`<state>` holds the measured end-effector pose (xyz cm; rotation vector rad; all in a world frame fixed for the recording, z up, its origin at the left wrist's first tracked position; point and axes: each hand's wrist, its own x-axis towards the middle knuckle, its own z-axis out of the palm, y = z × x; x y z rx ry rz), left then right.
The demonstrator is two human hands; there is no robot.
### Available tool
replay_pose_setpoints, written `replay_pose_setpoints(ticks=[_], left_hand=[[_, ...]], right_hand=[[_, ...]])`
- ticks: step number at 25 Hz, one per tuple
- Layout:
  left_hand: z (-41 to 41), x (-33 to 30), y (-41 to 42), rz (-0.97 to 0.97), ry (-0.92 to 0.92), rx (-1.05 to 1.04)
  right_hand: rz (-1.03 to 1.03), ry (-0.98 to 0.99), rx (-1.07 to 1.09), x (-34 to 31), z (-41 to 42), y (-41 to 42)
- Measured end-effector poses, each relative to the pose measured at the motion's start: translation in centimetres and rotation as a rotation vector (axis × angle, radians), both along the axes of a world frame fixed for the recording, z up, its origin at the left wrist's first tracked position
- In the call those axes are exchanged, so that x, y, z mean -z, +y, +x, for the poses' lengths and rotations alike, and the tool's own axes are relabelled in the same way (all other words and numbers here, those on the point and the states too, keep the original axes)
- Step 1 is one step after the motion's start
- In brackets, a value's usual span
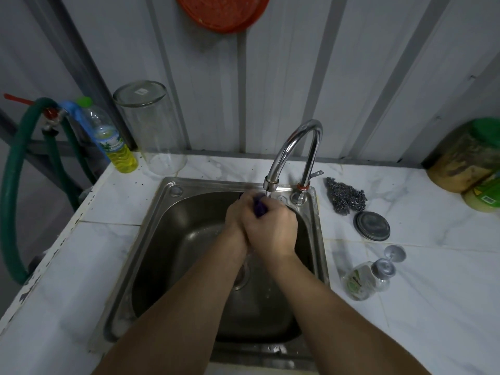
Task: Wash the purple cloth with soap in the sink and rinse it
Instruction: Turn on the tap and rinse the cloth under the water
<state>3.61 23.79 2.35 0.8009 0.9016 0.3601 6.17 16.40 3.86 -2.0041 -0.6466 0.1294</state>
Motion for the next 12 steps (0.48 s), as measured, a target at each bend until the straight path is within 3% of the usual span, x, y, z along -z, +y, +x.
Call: replay_pose_setpoints(ticks=[2, 8, 10, 12], left_hand=[[0.5, 0.0, -0.4, -0.076, 0.02, -0.036], [0.1, 0.9, -2.4, 0.007, 0.137, 0.012], [0.5, 0.7, -2.5, -0.006, 0.189, -0.036], [0.7, 0.7, -1.5, 0.012, 0.228, -0.101]], right_hand=[[-0.002, 0.224, 0.086, 0.6, 2.1, 1.1], [-0.022, 0.822, 0.208, 4.0, 5.8, 0.5], [0.007, 0.811, 0.23, 3.7, 4.9, -0.1], [0.124, 0.62, 0.197, 2.8, 2.2, -1.1]])
